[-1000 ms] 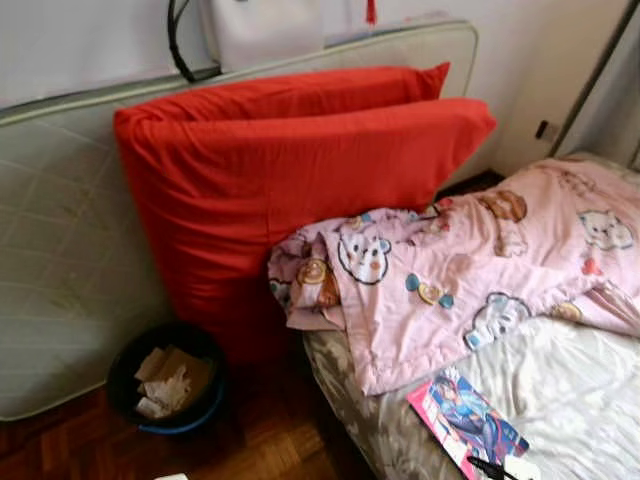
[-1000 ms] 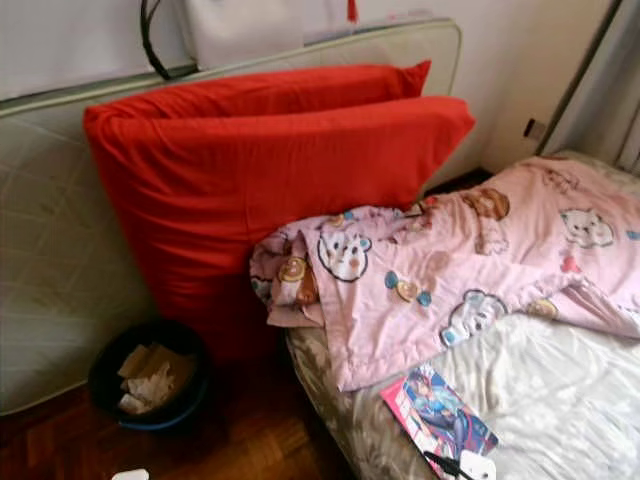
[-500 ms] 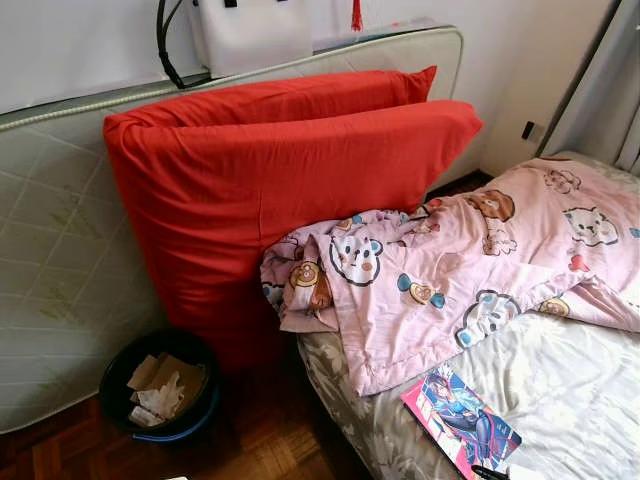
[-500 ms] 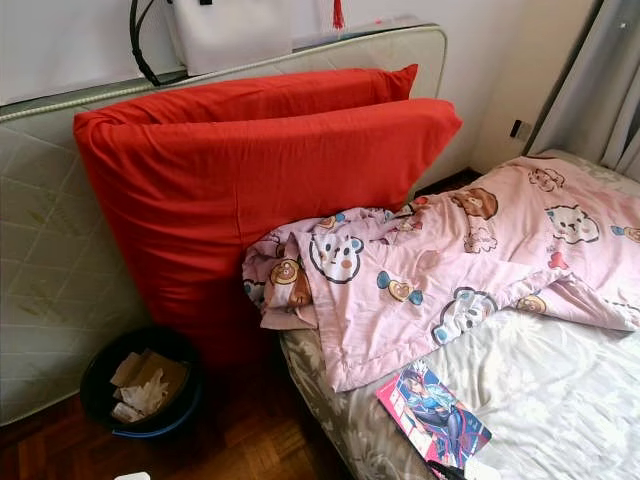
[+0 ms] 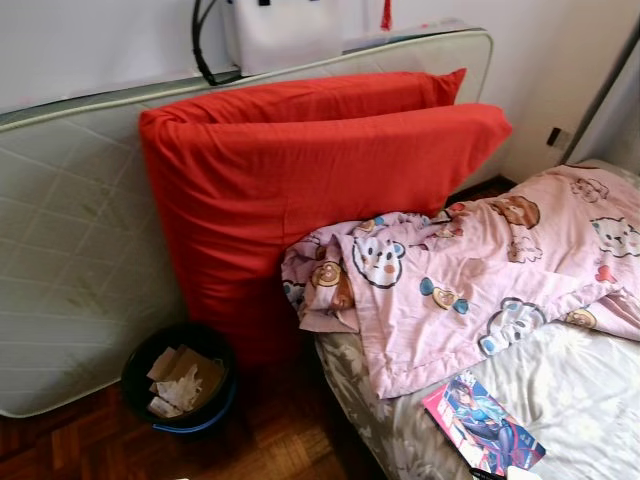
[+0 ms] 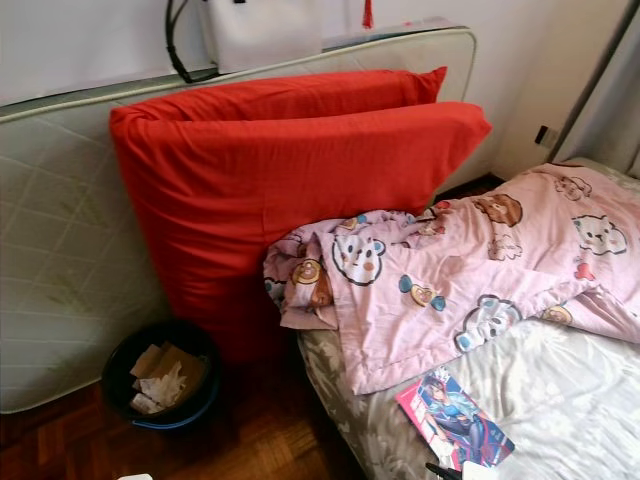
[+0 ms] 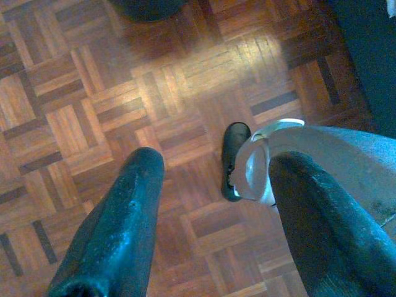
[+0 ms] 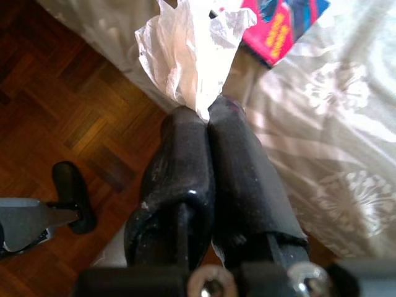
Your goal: Clean up the room
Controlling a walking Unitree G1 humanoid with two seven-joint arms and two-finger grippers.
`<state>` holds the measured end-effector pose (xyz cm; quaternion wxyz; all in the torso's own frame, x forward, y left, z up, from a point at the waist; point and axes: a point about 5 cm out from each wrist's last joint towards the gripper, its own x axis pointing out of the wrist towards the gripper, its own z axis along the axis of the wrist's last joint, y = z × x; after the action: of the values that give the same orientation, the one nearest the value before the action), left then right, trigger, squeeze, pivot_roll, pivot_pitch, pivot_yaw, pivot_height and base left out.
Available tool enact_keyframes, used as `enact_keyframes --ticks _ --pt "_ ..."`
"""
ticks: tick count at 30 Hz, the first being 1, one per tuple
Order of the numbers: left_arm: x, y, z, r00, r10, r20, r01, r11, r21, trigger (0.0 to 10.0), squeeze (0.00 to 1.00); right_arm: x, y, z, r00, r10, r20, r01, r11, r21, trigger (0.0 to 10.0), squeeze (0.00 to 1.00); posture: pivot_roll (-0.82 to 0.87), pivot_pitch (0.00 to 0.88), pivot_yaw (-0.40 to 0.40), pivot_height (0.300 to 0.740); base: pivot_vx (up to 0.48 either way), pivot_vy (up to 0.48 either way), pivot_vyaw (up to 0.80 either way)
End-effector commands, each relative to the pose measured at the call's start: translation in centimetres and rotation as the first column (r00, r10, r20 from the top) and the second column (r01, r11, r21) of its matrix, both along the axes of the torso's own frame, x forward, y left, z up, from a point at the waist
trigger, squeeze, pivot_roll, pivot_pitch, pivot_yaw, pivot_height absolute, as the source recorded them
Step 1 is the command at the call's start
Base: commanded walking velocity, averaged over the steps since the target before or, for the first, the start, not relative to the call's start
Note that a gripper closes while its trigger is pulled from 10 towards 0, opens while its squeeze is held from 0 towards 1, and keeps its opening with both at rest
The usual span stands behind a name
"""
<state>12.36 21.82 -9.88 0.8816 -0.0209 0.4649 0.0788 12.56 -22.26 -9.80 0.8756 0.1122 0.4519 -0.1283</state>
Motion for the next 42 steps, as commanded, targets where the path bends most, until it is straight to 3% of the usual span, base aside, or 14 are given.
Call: enact_keyframes --ticks 1,42 --pt "-0.31 0.34 -0.02 1.000 0.000 -0.006 0.000 1.000 0.007 10.0 0.00 -0.21 0.01 -0.07 1.000 0.000 -0.005 0.000 1.000 0.002 10.0 0.00 0.08 0.006 -0.014 0.738 0.000 0.382 0.00" --pt "-0.14 0.47 0.05 1.000 0.009 -0.003 -0.009 1.000 0.007 10.0 0.00 0.08 0.22 0.00 1.000 -0.003 0.012 0.003 0.999 0.032 10.0 0.00 0.10 0.026 -0.008 0.738 0.000 0.383 0.06"
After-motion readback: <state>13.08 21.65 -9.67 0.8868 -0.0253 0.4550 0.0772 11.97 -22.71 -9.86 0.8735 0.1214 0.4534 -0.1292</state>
